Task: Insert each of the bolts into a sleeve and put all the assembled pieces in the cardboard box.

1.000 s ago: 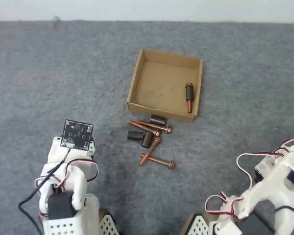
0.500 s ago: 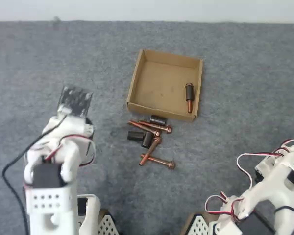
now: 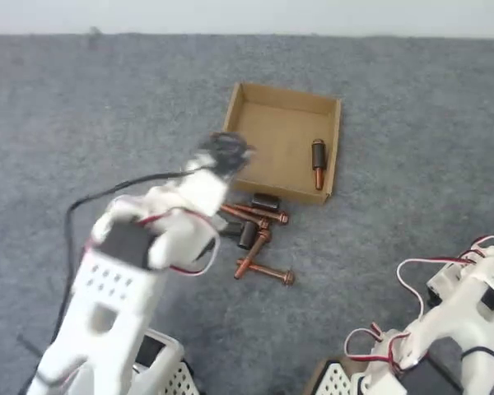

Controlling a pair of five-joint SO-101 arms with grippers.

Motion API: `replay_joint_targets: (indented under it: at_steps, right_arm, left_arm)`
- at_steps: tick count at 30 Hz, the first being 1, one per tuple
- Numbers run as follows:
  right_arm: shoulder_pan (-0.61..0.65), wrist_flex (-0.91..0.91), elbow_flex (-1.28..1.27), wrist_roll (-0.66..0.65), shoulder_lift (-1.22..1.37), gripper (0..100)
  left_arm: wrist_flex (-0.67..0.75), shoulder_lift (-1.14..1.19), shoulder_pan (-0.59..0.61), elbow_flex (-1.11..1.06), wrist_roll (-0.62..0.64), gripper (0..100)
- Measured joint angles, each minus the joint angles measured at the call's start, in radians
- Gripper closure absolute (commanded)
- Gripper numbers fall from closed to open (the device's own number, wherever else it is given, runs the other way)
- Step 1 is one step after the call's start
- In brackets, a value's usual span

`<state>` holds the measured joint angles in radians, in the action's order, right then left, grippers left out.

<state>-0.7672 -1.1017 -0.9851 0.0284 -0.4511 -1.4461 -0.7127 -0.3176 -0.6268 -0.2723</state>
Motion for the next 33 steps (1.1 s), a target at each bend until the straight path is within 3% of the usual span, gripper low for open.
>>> replay_joint_targets:
  at_steps: [6, 14, 21, 33]
  right_arm:
    - [0.009, 0.014, -0.011, 0.0, 0.0, 99.3]
    - [0.015, 0.046, -0.051, -0.035, 0.0, 99.3]
    - [0.017, 0.078, -0.074, -0.04, 0.0, 99.3]
    - [0.02, 0.086, -0.078, -0.083, 0.0, 99.3]
  left_arm:
    - [-0.032, 0.315, -0.144, 0.075, -0.215, 92]
    - [-0.035, 0.505, -0.327, 0.081, -0.54, 92]
    - [0.034, 0.614, -0.416, 0.081, -0.566, 92]
    - [0.135, 0.724, -0.417, 0.098, -0.566, 91]
